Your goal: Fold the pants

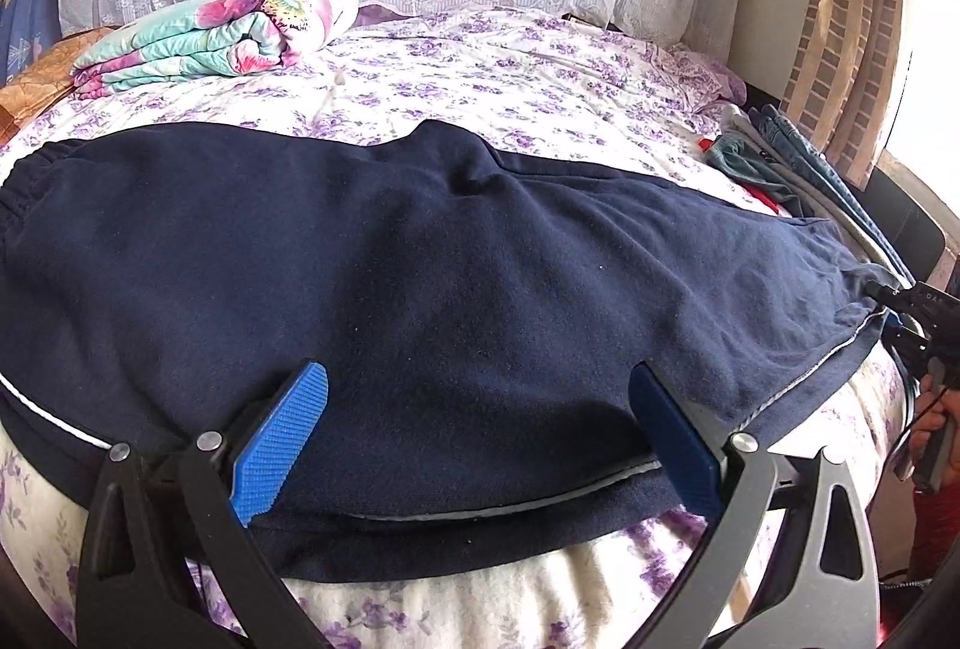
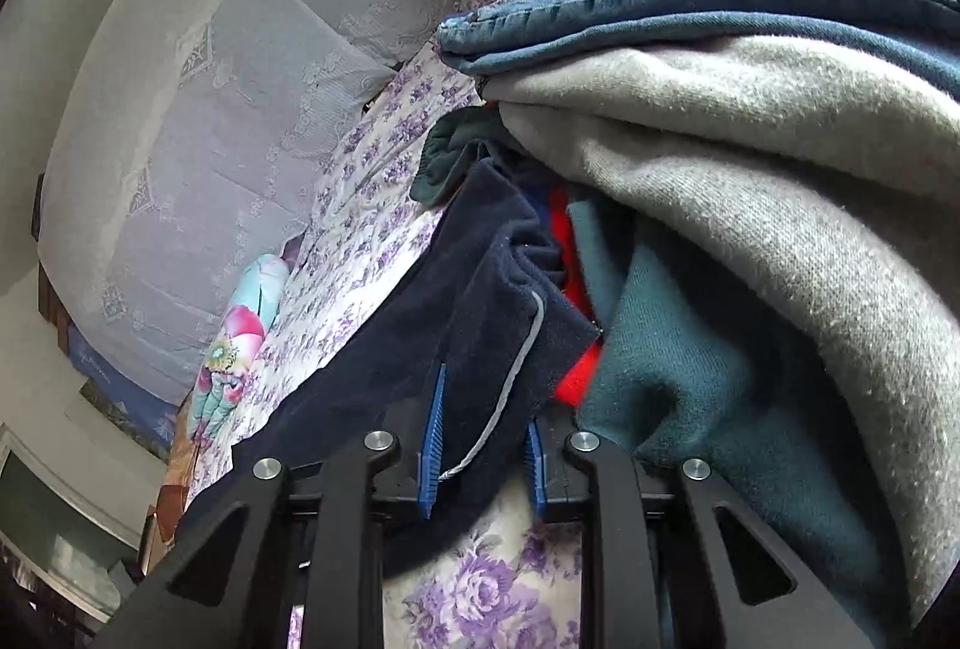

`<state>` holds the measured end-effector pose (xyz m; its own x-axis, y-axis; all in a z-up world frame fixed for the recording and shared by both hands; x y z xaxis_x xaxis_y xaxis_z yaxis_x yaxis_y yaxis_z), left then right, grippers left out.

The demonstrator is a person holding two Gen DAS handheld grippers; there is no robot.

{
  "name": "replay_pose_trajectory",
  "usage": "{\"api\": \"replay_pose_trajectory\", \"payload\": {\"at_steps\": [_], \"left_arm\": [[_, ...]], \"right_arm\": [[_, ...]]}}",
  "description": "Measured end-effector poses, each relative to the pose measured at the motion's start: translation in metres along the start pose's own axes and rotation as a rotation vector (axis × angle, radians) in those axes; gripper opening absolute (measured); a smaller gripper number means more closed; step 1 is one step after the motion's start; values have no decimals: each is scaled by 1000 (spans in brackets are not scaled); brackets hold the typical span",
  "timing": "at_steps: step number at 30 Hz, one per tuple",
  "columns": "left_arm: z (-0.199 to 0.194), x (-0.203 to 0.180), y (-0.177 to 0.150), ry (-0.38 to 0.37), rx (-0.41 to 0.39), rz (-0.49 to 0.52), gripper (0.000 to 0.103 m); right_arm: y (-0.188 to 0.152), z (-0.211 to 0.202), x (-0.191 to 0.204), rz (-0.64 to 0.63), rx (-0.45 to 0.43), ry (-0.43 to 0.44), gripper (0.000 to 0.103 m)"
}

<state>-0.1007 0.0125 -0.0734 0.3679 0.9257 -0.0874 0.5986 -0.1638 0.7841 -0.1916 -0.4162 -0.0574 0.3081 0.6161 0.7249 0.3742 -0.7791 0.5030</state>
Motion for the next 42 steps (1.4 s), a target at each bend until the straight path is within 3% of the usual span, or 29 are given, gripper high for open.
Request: {"api": "replay_pose_trajectory", "payload": {"at_steps": [2,5,10,12,14,16,17,18,19,20,22,24,26,27,28,30,33,37,39,42], "left_arm": [[-8,5,-2,16,-9,-19,98],[-38,22,-3,33,-69,-67,98],[-97,96,-16,134,-196,-301,98],[-109,131,-32,140,-200,-440,98],[-113,156,-49,87,-209,-579,98],[-119,168,-58,28,-246,-646,98],[-123,169,-58,29,-257,-644,98],[-125,169,-59,54,-261,-633,98],[-126,170,-60,79,-259,-617,98],[-124,170,-60,97,-250,-600,98],[-119,171,-62,116,-239,-586,98],[-117,171,-59,146,-237,-568,98],[-115,172,-59,163,-223,-562,98],[-115,172,-58,165,-220,-565,98],[-116,173,-59,162,-219,-575,98],[-116,176,-58,149,-205,-608,98],[-109,183,-48,90,-156,-666,98],[-89,192,-30,-5,-78,-711,98],[-74,198,-21,-29,-49,-707,98],[-48,209,-16,-43,-6,-689,98]], "right_arm": [[1,-5,35,-105,-33,22,21],[-11,0,120,-348,-60,78,21],[-95,39,253,-728,8,200,21],[-151,65,284,-876,94,223,21],[-223,101,286,-1040,302,185,24],[-287,130,260,-1172,524,112,29],[-293,126,256,-1238,473,88,33],[-294,116,261,-1259,449,104,36],[-292,103,268,-1223,485,164,48],[-285,89,279,-1165,501,235,52],[-254,69,299,-1075,445,311,62],[-217,68,311,-1028,305,276,76],[-182,88,303,-1015,150,118,96],[-176,104,290,-1031,127,23,97],[-183,124,273,-1053,185,-50,99],[-219,158,230,-1095,404,-133,100],[-206,142,239,-1044,372,-37,100],[-142,91,258,-948,148,129,100],[-120,89,241,-934,116,127,100],[-104,106,192,-826,168,57,100]]}}
Point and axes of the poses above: each gripper's, at about its wrist camera, not at the fingertips, and z roughly the way its jaws point, x to its left, y to its top, the point moved 10 cm from there along z, roughly the way its jaws point, and after that the axes turned 8 degrees about z, right-handed, at the moved point
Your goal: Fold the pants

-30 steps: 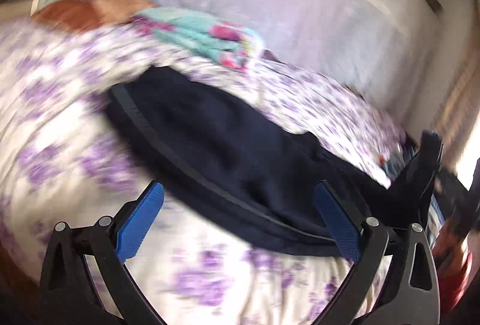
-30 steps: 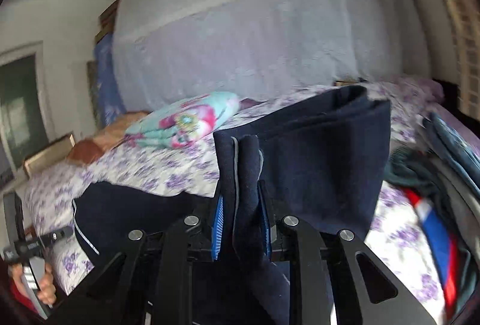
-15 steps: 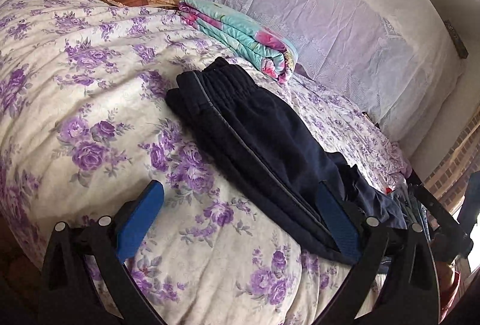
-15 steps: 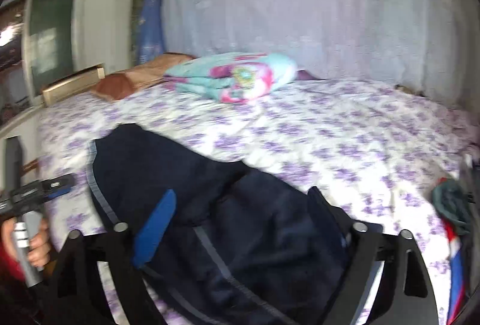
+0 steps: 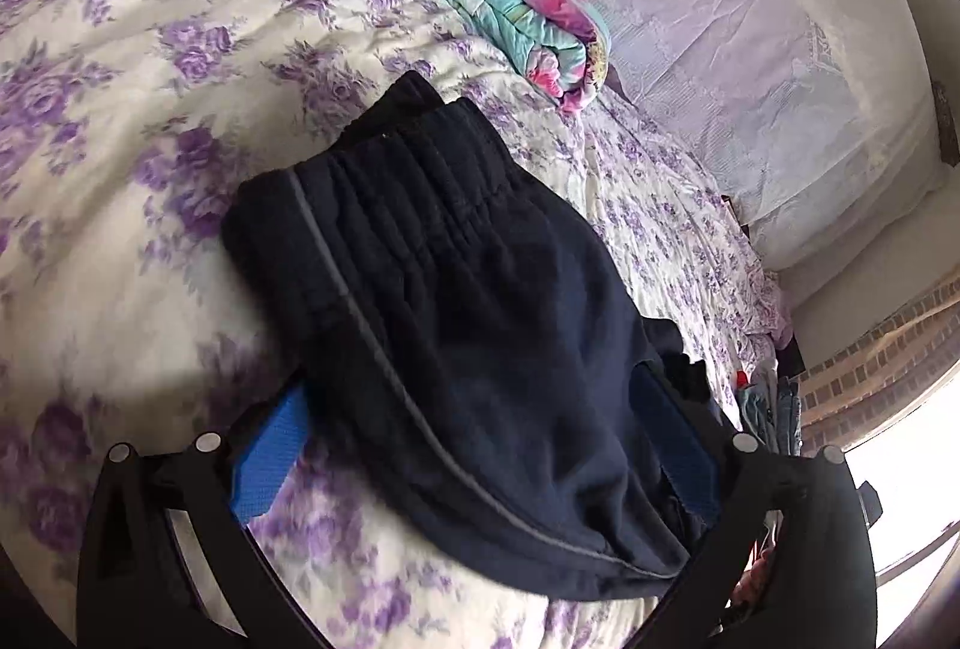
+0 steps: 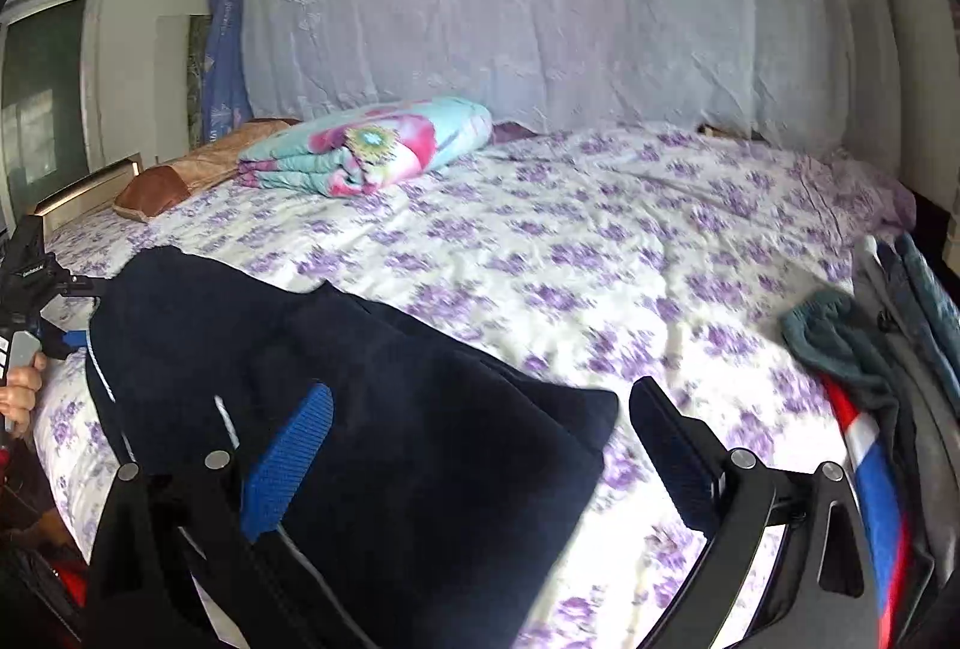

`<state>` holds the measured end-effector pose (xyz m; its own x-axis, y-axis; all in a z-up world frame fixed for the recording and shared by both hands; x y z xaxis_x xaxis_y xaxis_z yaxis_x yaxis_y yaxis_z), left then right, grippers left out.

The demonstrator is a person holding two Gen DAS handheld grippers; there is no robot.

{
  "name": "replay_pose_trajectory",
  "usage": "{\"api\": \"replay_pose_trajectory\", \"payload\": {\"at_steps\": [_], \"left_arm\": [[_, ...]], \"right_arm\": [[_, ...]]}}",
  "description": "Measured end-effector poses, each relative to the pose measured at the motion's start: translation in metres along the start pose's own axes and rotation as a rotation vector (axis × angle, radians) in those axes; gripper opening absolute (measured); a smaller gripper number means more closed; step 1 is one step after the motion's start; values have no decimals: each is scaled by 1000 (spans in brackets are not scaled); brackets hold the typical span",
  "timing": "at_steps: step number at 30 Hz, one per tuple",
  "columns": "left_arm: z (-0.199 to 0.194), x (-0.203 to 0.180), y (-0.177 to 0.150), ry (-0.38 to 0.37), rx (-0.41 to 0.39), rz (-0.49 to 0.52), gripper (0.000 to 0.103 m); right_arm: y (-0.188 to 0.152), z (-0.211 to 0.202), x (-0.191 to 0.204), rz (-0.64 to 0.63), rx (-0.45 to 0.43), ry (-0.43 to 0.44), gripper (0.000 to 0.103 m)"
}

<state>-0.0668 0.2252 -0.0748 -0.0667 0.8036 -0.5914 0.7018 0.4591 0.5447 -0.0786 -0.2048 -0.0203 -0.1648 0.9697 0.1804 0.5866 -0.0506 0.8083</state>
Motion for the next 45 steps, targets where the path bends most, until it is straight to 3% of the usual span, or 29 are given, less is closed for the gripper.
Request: {"api": "replay_pose_trajectory", "payload": {"at_steps": [3,5,8,11,15,18,21,25,28,35,45], "left_arm": [[10,2,9,-5,-23,42,98],[8,-1,7,-3,-34,56,98],[2,-2,5,-39,-56,68,98],[2,-1,6,-42,-62,54,98],[10,-5,3,61,-51,120,98],[14,-6,2,132,-49,151,98],[20,-8,-2,249,-19,208,98],[20,-16,-6,489,-22,339,99],[15,-23,-5,583,-58,422,99],[6,-36,-5,640,-121,516,83],[1,-44,-6,663,-165,541,69]], "right_arm": [[-35,28,-30,258,194,126,99],[-37,29,-45,398,175,179,99],[-37,24,-52,469,140,225,99],[-37,20,-51,459,129,216,100],[-40,25,-45,400,169,142,100],[-49,33,-24,248,249,92,100],[-54,40,-16,144,282,-17,100],[-54,38,-19,152,277,-8,100],[-53,37,-20,149,274,-4,100],[-52,36,-23,178,273,24,100],[-52,36,-23,185,272,31,100]]}}
Point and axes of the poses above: each gripper's, at about its wrist camera, not at the fingertips, and z roughly the way its jaws point, x to its left, y to its top, the point moved 10 cm from there along z, roughly the way its jaws point, and after that the axes turned 8 degrees about z, right-handed, at the moved point
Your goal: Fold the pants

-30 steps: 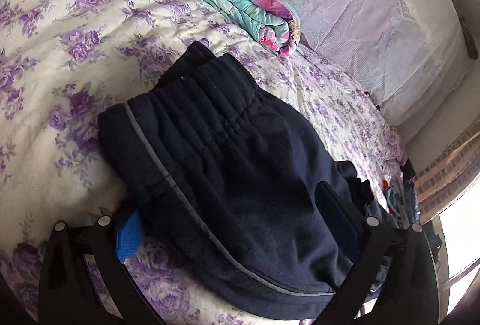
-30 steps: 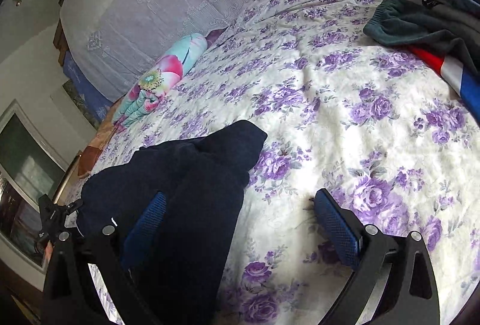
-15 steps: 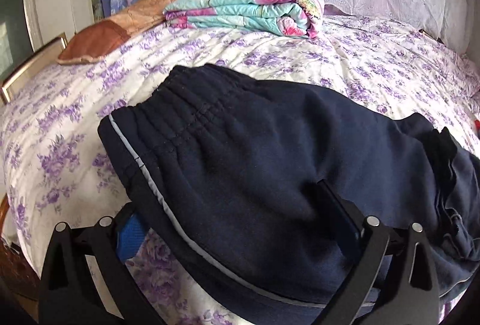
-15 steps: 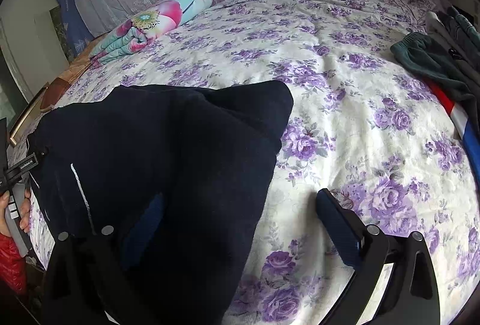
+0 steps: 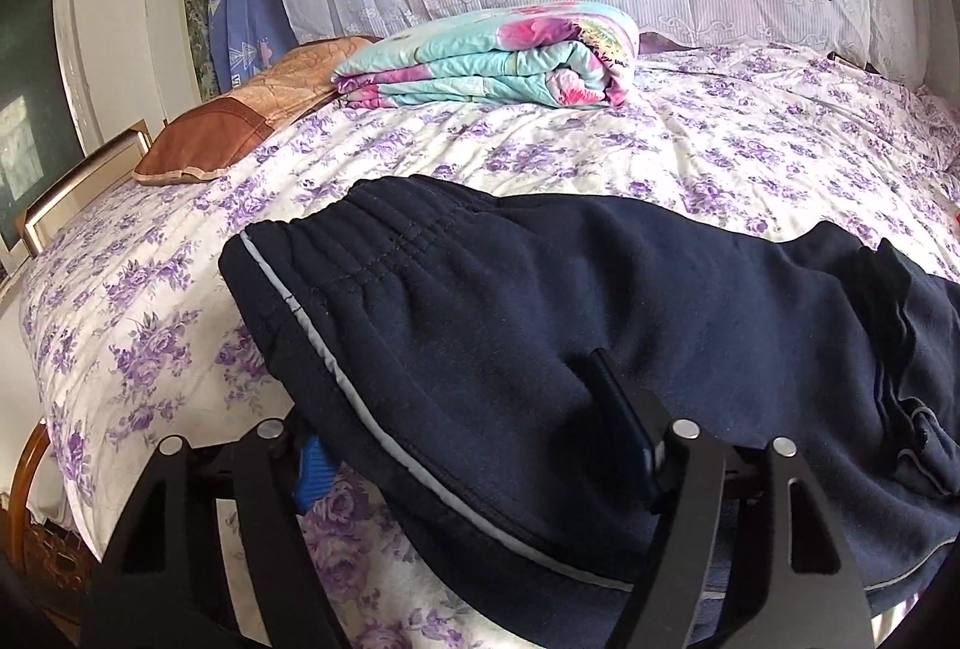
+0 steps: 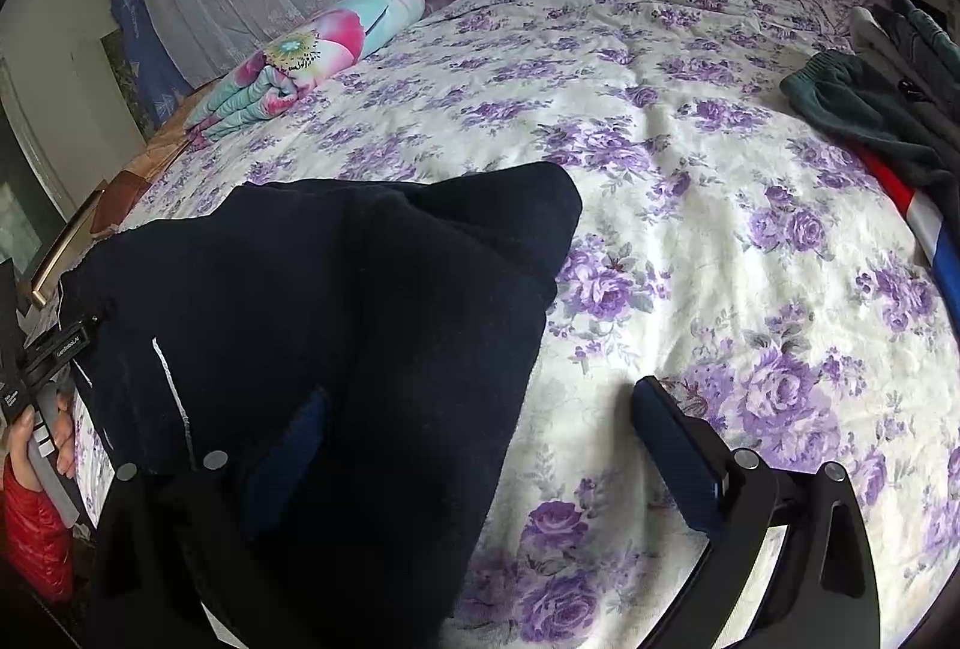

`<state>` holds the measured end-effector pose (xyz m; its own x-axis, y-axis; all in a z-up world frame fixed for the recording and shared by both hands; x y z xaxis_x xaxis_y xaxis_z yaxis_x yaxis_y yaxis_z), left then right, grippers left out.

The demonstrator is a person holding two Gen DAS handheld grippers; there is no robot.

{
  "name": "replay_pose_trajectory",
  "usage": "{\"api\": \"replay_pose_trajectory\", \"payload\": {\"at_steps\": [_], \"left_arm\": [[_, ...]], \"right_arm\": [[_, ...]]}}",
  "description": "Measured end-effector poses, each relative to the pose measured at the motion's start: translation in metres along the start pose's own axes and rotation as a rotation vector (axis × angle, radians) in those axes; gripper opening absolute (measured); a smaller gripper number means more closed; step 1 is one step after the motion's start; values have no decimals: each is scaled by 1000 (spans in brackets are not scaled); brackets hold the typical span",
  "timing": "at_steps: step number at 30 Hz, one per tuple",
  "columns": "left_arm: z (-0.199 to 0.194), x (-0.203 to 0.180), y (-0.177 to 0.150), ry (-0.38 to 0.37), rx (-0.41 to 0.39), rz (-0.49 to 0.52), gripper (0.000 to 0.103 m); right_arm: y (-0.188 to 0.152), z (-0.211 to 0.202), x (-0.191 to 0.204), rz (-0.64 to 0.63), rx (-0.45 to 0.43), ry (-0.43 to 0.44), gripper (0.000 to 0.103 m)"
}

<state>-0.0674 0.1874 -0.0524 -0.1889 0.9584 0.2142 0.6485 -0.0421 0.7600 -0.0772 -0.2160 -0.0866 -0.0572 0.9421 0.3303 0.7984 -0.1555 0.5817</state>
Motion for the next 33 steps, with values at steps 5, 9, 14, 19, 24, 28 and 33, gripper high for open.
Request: {"api": "replay_pose_trajectory", "payload": {"at_steps": [5,9,14,19,24,28,33], "left_arm": [[-1,0,1,7,-5,3,67],[-1,0,1,8,-8,4,65],[-5,1,3,-6,-24,-5,53],[-6,22,5,-250,16,-212,41],[16,40,-12,-502,132,-461,58],[34,39,-22,-517,140,-534,68],[39,41,-16,-598,145,-633,42]], "right_arm": [[0,0,0,0,0,-1,100],[0,0,0,1,0,0,100],[0,0,0,1,-1,1,100],[1,-1,-1,3,-2,4,100],[2,-1,-1,18,-5,24,100],[1,-1,0,30,-8,36,100],[1,-1,-1,33,-9,38,100]]}}
Point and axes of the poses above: each gripper's, at about its wrist camera, not at the fingertips, and z roughly the way its jaws point, x to its left, y to its top, the point moved 10 cm from there along z, roughly the way its jaws point, and after that the axes turned 8 degrees about z, right-handed, at the moved point
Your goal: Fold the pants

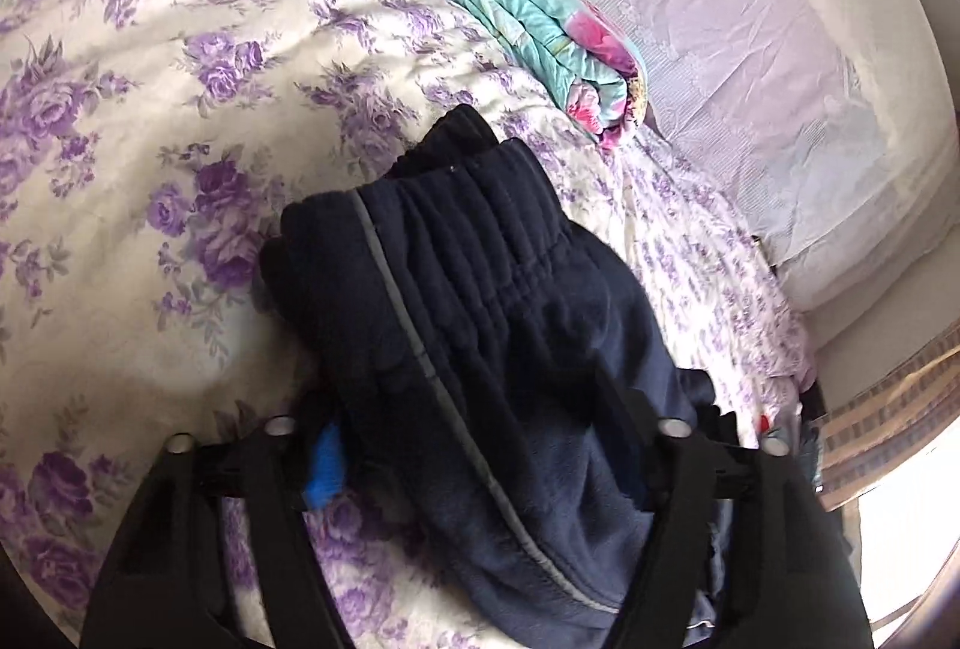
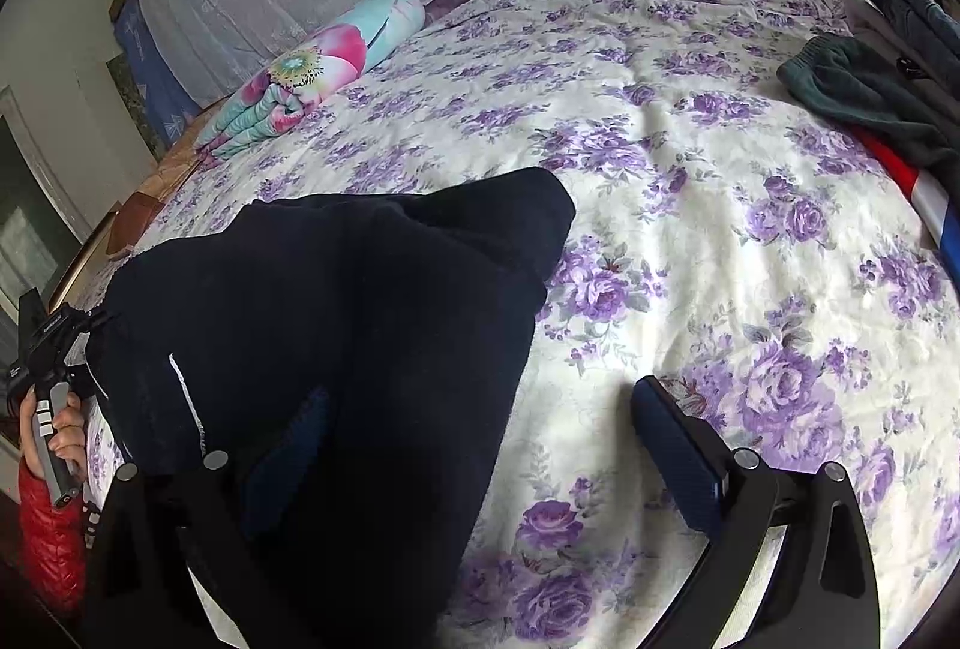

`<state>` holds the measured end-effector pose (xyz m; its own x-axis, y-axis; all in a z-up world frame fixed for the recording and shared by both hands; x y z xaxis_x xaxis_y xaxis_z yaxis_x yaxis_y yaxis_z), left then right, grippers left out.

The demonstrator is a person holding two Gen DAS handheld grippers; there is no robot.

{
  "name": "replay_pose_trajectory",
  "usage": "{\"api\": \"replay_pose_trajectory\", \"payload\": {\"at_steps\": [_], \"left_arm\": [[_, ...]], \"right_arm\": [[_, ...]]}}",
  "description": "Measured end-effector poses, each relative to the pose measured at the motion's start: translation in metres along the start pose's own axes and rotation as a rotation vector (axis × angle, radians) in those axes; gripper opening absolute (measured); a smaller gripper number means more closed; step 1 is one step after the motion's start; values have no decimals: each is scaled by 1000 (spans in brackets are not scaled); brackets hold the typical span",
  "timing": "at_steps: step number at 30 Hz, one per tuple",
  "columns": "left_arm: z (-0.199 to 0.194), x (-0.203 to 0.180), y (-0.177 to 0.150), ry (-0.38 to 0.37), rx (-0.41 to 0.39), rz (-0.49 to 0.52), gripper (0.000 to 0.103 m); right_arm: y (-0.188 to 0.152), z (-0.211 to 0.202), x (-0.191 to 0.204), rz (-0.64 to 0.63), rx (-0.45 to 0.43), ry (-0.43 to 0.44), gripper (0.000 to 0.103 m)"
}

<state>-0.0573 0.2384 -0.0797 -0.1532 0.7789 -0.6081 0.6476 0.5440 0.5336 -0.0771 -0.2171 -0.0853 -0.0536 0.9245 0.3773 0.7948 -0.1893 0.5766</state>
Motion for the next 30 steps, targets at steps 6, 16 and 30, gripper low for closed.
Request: {"api": "replay_pose_trajectory", "payload": {"at_steps": [6,16,30], "left_arm": [[-30,-58,12,54,-74,180,21],[-38,-308,-49,-63,-127,815,21],[27,-345,-224,-151,65,1180,94]], "right_arm": [[0,-1,1,4,-5,5,100],[23,-43,-36,276,-218,154,100],[29,-47,-54,417,-265,215,100]]}}
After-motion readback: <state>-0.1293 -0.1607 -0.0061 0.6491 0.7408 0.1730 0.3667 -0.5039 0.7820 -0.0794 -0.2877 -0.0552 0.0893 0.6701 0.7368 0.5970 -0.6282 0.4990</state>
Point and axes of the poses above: each gripper's, at about its wrist camera, not at the fingertips, and z roughly the way its jaws point, x to its left, y to its top, the point moved 10 cm from there along z, roughly the way its jaws point, and after that the axes turned 8 degrees about z, right-handed, at the moved point
